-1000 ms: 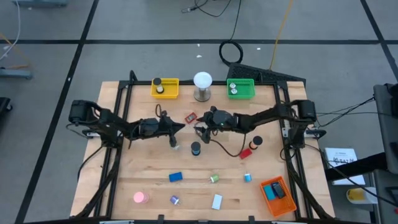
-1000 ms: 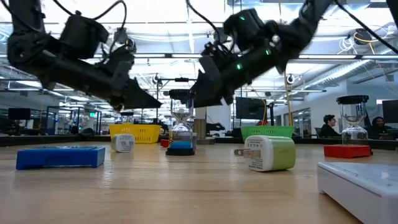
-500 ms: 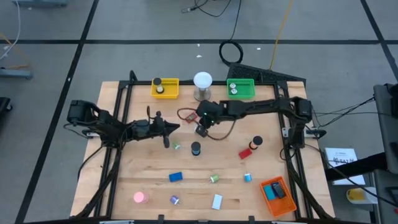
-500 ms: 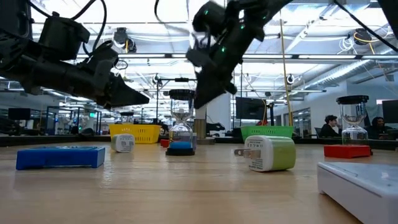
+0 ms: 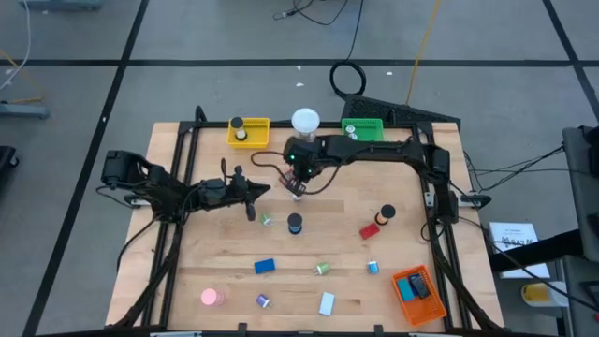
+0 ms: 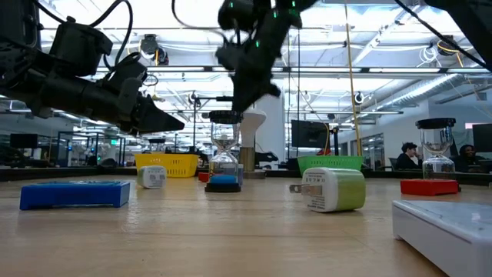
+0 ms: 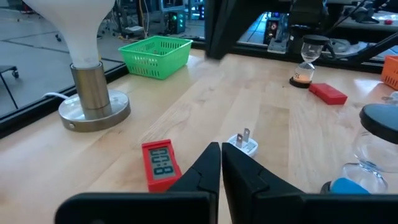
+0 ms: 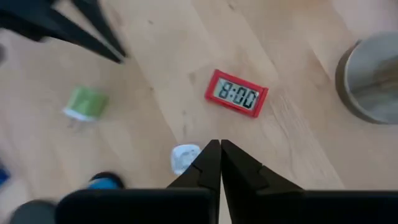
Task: Pick & Place Office items
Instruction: Put the top purple charger adapter into the green bin
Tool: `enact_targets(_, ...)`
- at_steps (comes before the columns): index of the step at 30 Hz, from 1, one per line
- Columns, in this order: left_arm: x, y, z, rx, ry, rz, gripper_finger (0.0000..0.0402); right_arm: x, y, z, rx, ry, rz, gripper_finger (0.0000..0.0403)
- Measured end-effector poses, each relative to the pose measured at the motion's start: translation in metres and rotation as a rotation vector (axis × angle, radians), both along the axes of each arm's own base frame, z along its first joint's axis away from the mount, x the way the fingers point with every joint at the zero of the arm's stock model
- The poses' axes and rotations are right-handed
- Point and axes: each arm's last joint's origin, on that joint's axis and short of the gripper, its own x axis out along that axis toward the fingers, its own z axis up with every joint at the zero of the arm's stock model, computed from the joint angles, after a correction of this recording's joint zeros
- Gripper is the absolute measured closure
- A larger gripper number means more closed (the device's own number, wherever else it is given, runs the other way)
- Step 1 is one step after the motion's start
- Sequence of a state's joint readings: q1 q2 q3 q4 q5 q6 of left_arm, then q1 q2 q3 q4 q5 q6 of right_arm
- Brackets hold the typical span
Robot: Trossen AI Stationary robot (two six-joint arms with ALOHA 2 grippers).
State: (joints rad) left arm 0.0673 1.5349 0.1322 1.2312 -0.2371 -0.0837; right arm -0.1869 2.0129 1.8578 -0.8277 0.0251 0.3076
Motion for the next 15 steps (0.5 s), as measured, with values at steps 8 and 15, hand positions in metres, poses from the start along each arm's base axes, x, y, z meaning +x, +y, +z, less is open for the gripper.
enact_targets(8, 0.0, 0.0, 0.0, -0.001, 0.0, 0.0, 0.0399, 0.031, 0.006, -0.028, 0.028, 0.204, 0.058, 0.0402)
enact_targets(15, 0.0, 0.0, 0.0, 0.0, 0.002, 0.0, 0.0378, 0.041, 0.008, -0.043, 0.044, 0.241, 0.097, 0.0403)
